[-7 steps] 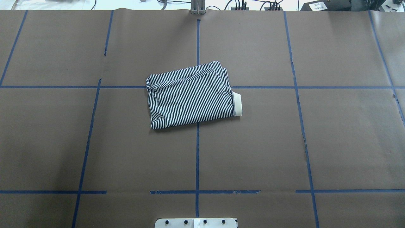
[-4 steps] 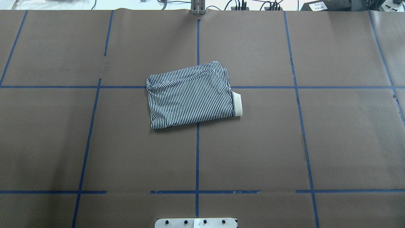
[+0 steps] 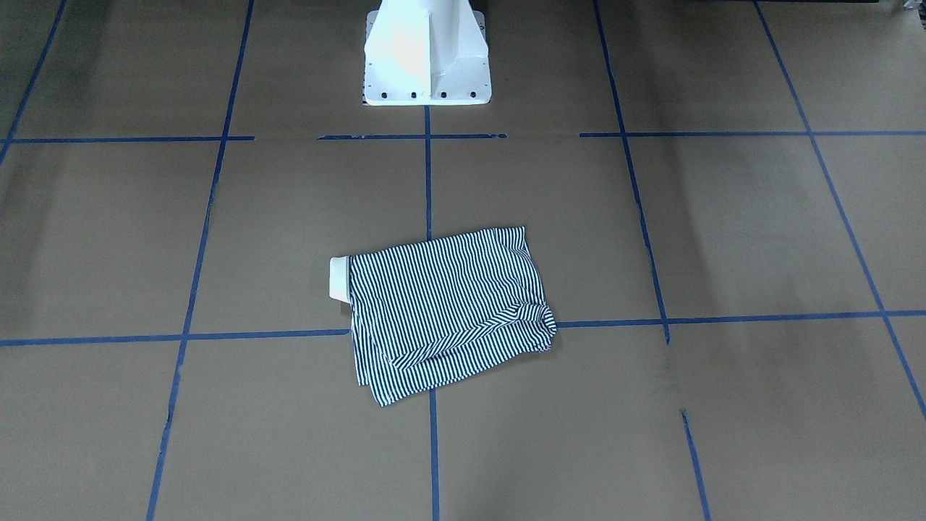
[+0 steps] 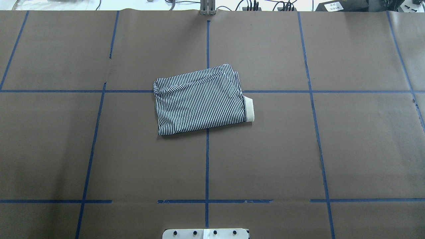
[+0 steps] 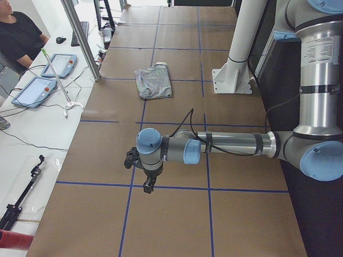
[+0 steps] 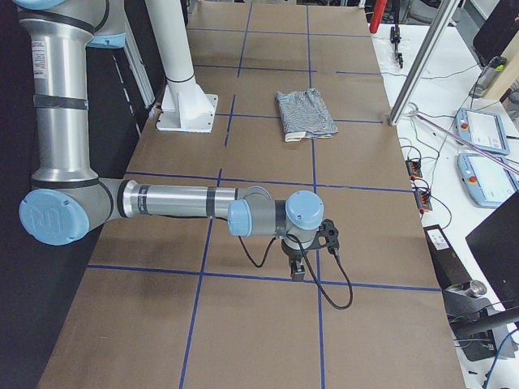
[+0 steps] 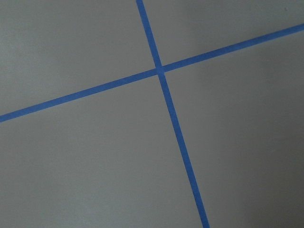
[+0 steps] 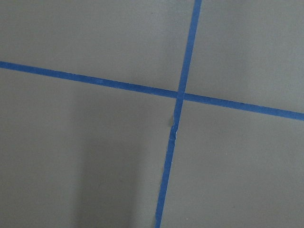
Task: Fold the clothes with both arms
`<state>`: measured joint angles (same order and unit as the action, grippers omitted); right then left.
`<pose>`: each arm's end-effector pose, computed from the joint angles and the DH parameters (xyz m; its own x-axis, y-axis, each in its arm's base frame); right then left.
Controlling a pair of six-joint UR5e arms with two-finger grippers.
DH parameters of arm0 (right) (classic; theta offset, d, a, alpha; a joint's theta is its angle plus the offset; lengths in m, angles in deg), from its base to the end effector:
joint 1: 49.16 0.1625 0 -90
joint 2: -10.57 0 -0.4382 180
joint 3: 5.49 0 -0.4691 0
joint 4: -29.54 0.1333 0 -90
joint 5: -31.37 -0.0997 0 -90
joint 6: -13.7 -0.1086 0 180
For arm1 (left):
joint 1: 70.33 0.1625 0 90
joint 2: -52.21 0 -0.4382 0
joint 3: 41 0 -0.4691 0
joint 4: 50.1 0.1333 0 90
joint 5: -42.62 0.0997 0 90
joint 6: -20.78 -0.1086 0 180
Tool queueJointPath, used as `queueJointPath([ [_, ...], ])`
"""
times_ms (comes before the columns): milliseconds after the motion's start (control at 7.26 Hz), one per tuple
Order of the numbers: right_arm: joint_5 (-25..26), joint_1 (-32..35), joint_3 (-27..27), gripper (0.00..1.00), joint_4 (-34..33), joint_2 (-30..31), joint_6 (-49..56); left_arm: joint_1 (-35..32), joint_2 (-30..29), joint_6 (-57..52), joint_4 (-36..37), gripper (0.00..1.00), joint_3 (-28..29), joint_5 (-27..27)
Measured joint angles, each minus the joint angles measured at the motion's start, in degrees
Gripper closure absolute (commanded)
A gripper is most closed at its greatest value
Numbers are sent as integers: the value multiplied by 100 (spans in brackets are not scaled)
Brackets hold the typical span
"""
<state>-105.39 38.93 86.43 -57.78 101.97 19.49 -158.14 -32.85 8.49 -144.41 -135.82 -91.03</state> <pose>0.0354 -0.5636 0.6650 0.6765 -0.1638 0.7180 0.1020 0.9864 0.1289 -0.0378 -0.5384 0.6711 0.6965 0.2884 -0.6571 -0.1907 0.9571 0.2179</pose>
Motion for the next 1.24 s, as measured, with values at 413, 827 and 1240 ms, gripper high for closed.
queueJointPath([
  [413,-6,6,237,0,-50,-2,-340,0,-22,407,19,0,2,3],
  [827,-8,6,304,0,-52,17,-572,-1,-26,1447,21,0,6,-18],
  [1240,-10,6,288,0,-56,27,-579,0,-20,1567,18,0,0,-13],
])
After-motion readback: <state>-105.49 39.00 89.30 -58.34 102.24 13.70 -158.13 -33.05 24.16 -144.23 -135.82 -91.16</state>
